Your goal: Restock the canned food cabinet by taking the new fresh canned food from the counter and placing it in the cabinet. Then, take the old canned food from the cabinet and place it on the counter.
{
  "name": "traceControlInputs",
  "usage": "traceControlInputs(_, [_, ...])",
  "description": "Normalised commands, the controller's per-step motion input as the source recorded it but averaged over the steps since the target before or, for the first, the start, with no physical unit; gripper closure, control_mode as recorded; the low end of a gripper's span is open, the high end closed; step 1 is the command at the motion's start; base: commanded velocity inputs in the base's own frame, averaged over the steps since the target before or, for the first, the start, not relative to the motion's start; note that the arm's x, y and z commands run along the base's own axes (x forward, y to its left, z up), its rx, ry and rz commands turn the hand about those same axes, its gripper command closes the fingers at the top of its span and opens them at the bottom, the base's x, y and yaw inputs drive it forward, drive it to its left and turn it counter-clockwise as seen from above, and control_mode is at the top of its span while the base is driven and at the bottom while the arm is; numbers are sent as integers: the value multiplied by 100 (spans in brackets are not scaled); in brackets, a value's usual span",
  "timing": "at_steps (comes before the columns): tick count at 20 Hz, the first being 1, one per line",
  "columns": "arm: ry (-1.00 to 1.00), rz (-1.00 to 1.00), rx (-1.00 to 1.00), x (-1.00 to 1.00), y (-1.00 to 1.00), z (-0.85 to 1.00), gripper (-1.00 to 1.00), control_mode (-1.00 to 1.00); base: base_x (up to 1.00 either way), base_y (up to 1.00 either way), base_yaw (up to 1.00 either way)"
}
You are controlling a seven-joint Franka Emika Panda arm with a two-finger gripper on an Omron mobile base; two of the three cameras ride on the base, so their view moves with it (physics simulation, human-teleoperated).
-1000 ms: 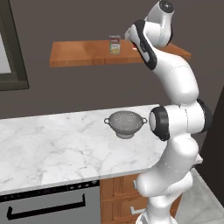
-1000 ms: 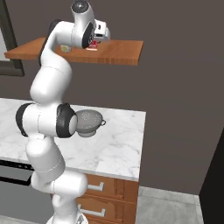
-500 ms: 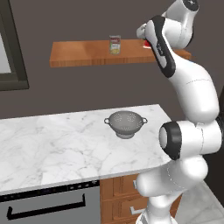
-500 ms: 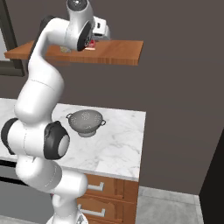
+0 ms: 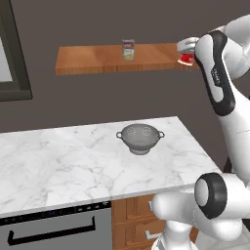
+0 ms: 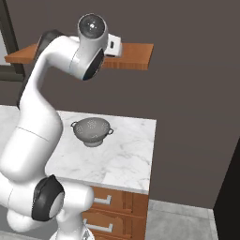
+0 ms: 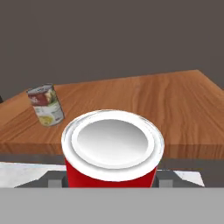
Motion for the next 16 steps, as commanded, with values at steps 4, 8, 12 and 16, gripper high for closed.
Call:
traceControlInputs(4, [6, 3, 2, -100, -23, -16, 100, -100, 0, 0, 0])
traceControlInputs(8, [19, 5, 0, -100, -54, -56, 100, -100, 0, 0, 0])
traceControlInputs(12, [33, 16, 4, -100, -94, -99, 100, -100, 0, 0, 0])
traceControlInputs(16, [44, 26, 5, -100, -100, -100, 100, -100, 0, 0, 0])
